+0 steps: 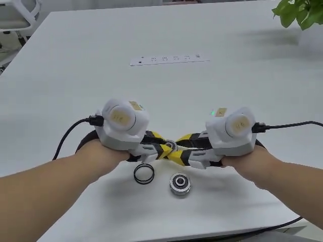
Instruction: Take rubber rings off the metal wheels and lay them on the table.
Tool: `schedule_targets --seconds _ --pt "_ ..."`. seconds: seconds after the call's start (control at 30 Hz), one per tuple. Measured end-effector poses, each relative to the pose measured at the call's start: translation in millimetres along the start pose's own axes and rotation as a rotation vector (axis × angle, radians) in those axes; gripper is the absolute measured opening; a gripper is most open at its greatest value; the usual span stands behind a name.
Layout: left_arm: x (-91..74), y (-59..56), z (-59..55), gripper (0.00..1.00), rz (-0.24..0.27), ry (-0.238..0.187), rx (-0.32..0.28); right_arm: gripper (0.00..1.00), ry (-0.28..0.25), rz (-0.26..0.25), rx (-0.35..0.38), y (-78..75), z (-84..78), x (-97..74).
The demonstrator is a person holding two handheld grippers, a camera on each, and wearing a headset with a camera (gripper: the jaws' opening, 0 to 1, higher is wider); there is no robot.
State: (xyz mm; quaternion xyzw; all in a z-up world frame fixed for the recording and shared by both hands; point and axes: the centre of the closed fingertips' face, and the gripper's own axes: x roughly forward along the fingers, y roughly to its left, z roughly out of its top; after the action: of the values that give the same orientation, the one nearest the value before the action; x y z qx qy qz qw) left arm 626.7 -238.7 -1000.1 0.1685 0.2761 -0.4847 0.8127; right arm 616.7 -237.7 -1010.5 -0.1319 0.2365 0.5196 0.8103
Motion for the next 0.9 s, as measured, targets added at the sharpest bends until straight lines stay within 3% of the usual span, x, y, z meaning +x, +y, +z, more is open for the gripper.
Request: schedule_targets --seconds 0.27,0.3,0.33,0.9 --pt "0.3 -0.1 0.0 0.13 0.004 0.000 -0.006 0.15 0.011 -0.002 0.006 -1.1 -4.7 -3.2" --pt "0.4 -0.1 0.1 0.13 0.005 0.000 -0.006 0.12 0.033 -0.005 0.004 -1.8 -9.5 -4.9" --pt "0.5 -0.1 0.1 0.13 0.005 0.000 -0.007 0.12 0.015 -0.001 0.010 -0.9 -6.7 -3.9" --pt "1.4 -0.4 -0.4 0.13 0.009 -0.001 -0.026 0.09 0.040 -0.018 -0.035 -0.6 -8.8 -5.0"
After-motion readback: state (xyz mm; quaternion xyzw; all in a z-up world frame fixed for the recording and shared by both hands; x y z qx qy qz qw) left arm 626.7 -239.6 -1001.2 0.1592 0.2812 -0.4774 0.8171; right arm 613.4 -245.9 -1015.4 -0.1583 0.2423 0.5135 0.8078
